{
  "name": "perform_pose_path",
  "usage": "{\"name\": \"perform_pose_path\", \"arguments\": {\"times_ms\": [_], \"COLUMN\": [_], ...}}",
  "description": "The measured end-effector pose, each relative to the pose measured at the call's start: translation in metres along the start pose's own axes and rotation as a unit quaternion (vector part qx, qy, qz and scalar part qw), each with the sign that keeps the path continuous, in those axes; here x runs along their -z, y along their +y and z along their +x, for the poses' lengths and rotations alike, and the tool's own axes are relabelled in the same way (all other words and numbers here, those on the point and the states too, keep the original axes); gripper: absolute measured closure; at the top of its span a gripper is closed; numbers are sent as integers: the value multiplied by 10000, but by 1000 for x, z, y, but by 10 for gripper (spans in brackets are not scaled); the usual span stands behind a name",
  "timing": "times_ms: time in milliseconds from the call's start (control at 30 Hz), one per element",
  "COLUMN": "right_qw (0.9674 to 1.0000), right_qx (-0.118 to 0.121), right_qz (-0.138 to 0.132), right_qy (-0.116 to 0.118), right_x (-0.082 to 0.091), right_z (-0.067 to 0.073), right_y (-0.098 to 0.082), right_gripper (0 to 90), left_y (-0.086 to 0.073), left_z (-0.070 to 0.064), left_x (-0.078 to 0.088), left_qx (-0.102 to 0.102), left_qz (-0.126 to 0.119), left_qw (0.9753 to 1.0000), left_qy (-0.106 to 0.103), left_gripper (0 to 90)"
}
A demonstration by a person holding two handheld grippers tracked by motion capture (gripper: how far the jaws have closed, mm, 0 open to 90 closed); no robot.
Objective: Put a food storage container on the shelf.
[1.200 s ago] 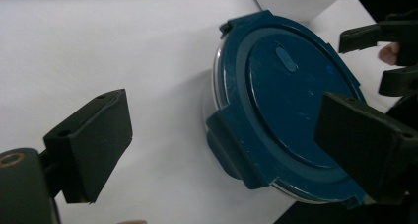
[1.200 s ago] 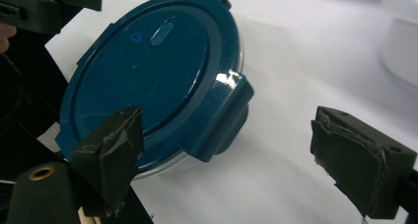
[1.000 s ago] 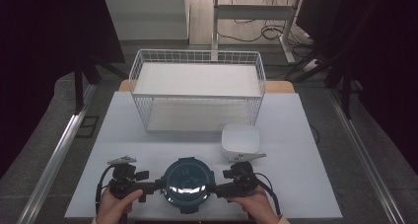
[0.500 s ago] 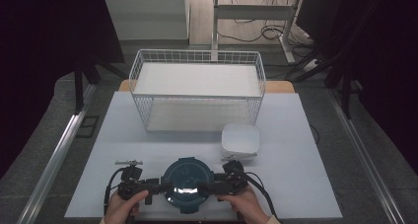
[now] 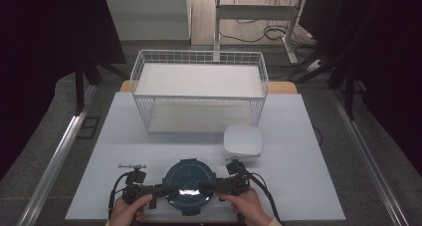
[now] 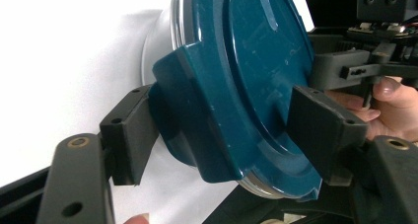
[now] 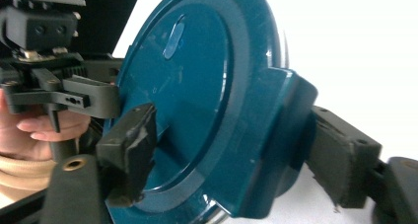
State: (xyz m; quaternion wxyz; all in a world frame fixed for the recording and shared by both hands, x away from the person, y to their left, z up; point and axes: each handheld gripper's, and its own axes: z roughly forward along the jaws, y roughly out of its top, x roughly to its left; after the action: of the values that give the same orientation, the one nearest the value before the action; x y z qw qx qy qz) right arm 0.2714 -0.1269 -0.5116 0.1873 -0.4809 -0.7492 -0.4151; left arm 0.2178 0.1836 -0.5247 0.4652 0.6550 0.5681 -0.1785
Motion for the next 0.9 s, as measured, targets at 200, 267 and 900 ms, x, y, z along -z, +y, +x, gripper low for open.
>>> {"name": "perform_pose_path", "arguments": {"times_ms": [200, 267, 900], "right_qw": [10000, 9999, 9994], "right_qx": [-29, -20, -103], "right_qz": [-89, -116, -324], "right_qy": [26, 16, 57], "right_x": [6, 8, 15], "right_z": [1, 2, 8], "right_y": [-2, -4, -9], "right_gripper": [314, 322, 395], "left_y": [-1, -1, 0], "left_z": [-5, -6, -15], "left_x": [2, 2, 9], "left_qx": [-52, -42, -173], "left_qz": [-51, -100, -196], "left_qw": [10000, 9999, 9994], "left_qy": [34, 36, 207], "left_gripper": [342, 355, 377]}}
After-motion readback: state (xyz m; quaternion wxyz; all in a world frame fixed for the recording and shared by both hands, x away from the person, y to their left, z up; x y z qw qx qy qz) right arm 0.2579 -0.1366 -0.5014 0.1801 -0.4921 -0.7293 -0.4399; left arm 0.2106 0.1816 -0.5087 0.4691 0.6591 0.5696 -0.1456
